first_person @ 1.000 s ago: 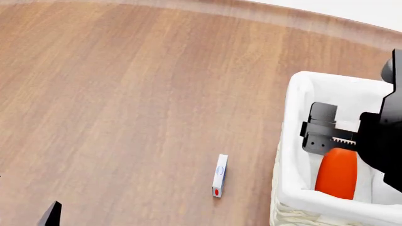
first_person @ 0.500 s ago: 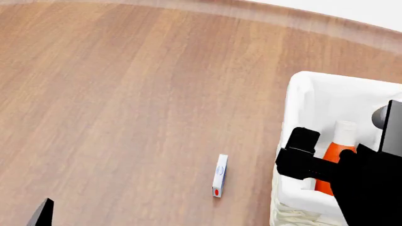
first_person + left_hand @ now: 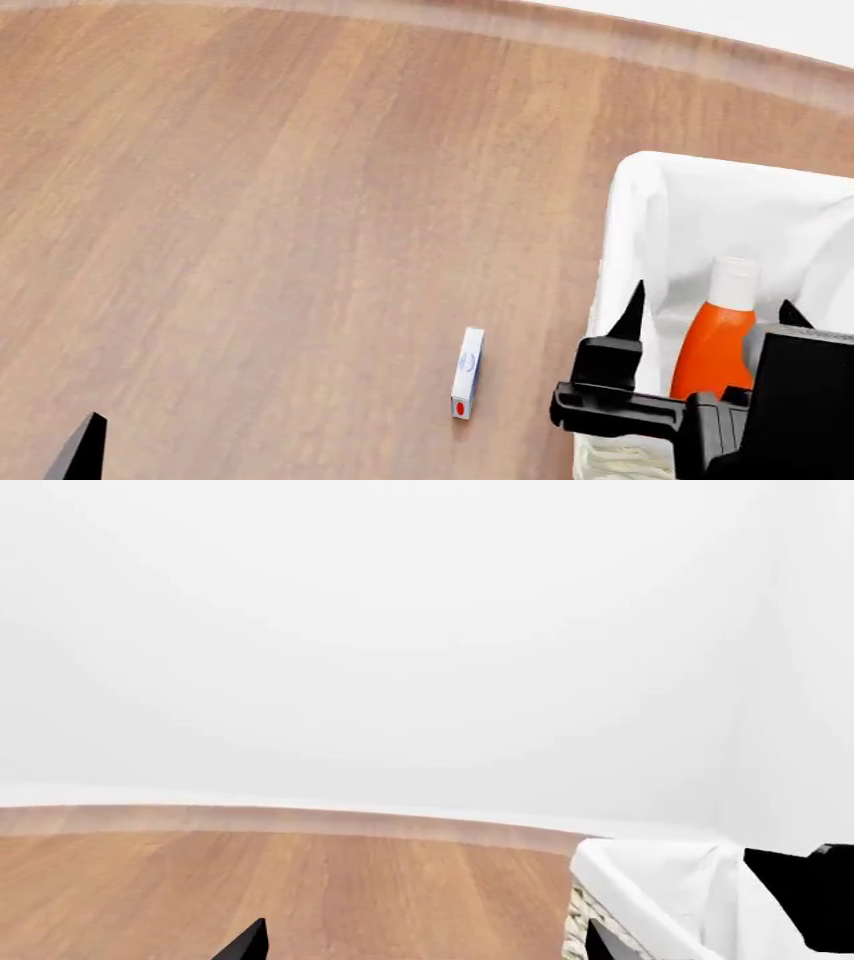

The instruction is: Pick up the ketchup, and put it in the basket.

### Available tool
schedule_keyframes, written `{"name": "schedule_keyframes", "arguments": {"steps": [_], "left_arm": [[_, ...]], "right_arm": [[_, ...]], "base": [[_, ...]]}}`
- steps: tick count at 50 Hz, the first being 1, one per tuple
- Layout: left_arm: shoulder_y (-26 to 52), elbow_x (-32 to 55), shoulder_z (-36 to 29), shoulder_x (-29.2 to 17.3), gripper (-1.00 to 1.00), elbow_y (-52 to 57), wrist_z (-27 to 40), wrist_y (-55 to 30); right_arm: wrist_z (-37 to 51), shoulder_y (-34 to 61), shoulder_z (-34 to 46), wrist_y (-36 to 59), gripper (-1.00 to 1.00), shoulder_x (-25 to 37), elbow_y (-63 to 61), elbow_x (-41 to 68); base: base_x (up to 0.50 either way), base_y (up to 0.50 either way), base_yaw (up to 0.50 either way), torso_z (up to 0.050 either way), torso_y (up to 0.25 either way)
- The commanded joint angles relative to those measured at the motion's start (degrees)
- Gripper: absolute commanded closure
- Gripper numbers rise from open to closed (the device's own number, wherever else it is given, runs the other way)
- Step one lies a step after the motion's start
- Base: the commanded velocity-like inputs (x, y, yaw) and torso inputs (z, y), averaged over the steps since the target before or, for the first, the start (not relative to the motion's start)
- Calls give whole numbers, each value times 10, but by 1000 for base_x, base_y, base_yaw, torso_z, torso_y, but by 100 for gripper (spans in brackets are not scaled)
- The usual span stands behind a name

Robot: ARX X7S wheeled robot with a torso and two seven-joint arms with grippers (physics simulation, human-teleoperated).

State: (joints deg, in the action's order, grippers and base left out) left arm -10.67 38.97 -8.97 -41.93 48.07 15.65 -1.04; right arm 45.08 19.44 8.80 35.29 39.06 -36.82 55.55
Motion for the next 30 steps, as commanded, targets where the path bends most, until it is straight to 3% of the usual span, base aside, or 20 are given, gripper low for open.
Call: {"name": "schedule_keyframes", "arguments": {"steps": [1, 9, 30], "left_arm": [[3, -11, -1, 15, -100, -24, -23, 15], [11, -1, -1, 11, -100, -18, -14, 4], [29, 0, -6, 18, -100, -32, 9, -14]], "right_arm": [[-26, -64, 27, -79, -100, -23, -42, -153], [-41, -119, 46, -154, -100, -46, -31, -217], [-33, -189, 65, -230, -100, -58, -46, -291]], "base": [[0, 0, 0, 0, 0], [0, 0, 0, 0, 0], [0, 0, 0, 0, 0]]}}
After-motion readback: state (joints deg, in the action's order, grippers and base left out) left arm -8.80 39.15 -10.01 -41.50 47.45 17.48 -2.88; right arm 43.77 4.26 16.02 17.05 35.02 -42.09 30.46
